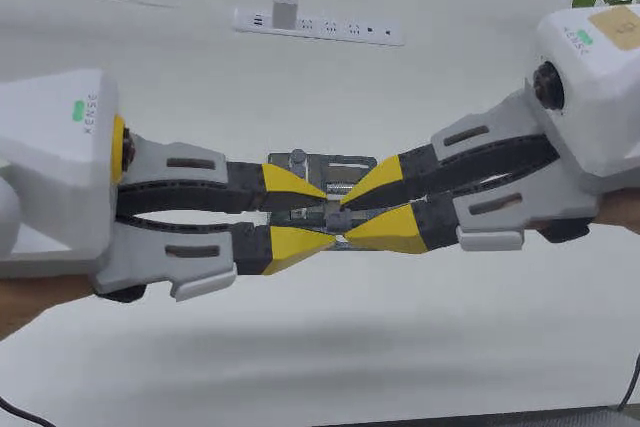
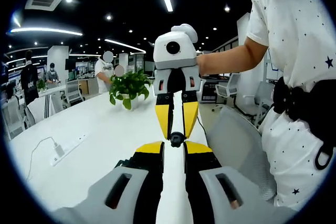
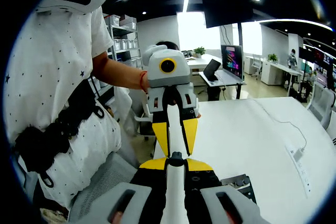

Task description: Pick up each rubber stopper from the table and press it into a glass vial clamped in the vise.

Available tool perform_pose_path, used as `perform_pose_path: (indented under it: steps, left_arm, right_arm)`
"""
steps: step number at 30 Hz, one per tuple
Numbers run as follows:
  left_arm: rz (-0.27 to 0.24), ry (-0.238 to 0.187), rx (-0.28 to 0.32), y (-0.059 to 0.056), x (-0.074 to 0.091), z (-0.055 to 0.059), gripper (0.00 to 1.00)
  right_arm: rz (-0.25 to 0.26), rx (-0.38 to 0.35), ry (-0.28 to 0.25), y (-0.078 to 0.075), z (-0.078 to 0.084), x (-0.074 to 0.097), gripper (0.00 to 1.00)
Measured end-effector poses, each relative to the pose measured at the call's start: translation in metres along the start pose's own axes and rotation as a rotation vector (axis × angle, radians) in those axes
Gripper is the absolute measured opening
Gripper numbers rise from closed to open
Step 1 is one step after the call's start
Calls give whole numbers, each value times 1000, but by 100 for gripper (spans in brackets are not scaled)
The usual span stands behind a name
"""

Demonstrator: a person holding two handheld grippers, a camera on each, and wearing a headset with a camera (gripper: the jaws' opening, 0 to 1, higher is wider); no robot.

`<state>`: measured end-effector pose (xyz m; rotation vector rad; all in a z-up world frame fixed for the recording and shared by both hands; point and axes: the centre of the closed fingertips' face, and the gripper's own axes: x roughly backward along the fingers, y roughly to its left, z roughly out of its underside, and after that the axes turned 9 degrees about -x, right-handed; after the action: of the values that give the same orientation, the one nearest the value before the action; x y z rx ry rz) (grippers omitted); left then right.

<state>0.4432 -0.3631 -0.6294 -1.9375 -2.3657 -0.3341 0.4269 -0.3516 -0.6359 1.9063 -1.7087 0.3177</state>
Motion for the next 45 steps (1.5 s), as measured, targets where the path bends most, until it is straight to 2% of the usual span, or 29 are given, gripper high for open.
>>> perform_pose_path:
  steps: [10, 19, 24, 29, 45]
  left_arm:
    - [4, -7, -1, -2, -1, -5, 5]
    - [-6, -10, 1, -1, 0, -5, 5]
    - [-15, -39, 38, 2, 2, -7, 4]
    - [-15, -51, 47, 3, 4, -8, 4]
    - [-34, -139, 125, 10, 10, -19, 4]
  right_arm:
    - [3, 0, -13, -1, -1, 4, 7]
    - [11, -1, -12, -3, -2, 5, 7]
    - [12, -2, -19, -2, -8, 3, 7]
    - [12, -5, -24, -1, -11, 3, 8]
    - [18, -18, -82, -2, -23, 9, 8]
